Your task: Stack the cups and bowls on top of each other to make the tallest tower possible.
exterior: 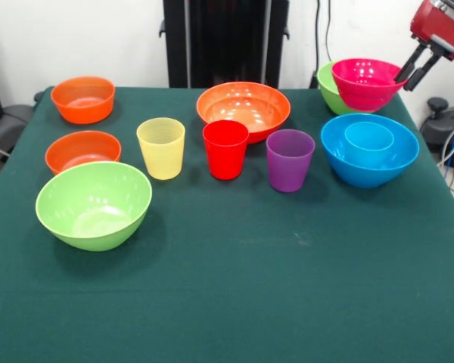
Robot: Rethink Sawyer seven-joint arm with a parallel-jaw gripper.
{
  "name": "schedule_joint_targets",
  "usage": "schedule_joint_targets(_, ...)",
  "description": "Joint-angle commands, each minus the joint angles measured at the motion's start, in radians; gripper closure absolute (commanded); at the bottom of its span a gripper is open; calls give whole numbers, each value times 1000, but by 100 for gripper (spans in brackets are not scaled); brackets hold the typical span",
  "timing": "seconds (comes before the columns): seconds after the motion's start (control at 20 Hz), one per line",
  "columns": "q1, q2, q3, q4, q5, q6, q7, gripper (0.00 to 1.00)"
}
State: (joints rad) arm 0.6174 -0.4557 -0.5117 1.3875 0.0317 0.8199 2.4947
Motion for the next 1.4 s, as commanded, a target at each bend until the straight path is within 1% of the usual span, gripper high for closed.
schedule_joint_targets(0.05,-77,-85,152,53,-71,41,-173,100)
schedule_joint_targets(0.35,-80,-92,160,48,-101,53,-167,100)
schedule_joint_targets(0.6,-90,-95,184,40,-111,66,-161,100)
schedule_joint_targets(0.9,-98,-82,204,16,-126,76,-158,100)
schedule_joint_targets(1.0,-105,-62,223,-14,-119,92,-152,100)
schedule_joint_targets(1.05,-106,-39,226,-52,-123,115,-151,100)
schedule_joint_targets(1.2,-101,-7,229,-100,-122,136,-126,100)
schedule_joint_targets(1.4,-104,36,235,-157,-112,145,-99,100)
